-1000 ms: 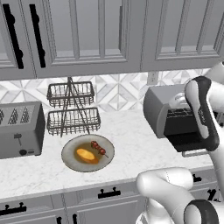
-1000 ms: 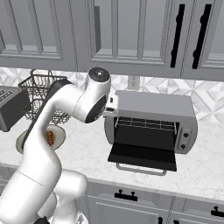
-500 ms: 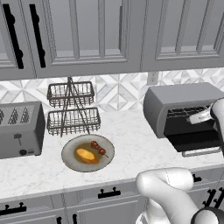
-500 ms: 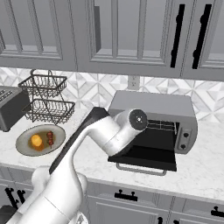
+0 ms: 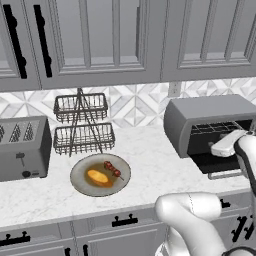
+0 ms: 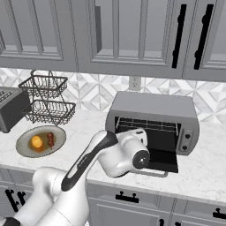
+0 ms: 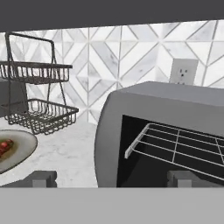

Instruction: Pick up the kebab skewer and baguette bread, and place them inside the toaster oven. Close the toaster oven door and start by setting the timer.

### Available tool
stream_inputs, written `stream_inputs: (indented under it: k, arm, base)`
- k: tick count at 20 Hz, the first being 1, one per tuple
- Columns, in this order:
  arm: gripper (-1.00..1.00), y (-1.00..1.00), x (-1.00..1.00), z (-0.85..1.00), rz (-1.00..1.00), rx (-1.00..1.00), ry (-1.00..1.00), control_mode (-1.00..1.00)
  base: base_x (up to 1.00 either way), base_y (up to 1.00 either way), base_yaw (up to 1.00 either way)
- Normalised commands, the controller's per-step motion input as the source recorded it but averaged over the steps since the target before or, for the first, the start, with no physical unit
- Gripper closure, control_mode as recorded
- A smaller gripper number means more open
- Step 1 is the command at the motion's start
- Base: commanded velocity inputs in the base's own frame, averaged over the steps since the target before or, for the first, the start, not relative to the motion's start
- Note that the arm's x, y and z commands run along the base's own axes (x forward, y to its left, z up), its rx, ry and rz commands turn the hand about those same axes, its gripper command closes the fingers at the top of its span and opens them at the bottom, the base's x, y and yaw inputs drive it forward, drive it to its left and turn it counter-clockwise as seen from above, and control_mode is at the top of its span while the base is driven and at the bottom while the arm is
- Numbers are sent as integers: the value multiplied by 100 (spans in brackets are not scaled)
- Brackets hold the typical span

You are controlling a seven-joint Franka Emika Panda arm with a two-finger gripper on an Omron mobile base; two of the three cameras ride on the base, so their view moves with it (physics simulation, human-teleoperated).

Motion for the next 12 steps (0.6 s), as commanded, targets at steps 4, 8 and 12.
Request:
stream_inputs:
  k: [4,8,12]
  arm:
    - [-100,-9,51,-21,-4,5,-16,-100]
    - [-100,-50,62,-3,-1,1,-1,-100]
    - [-100,-66,52,0,0,1,0,-100]
  base:
    - [0,0,0]
    - [0,0,0]
    - [0,0,0]
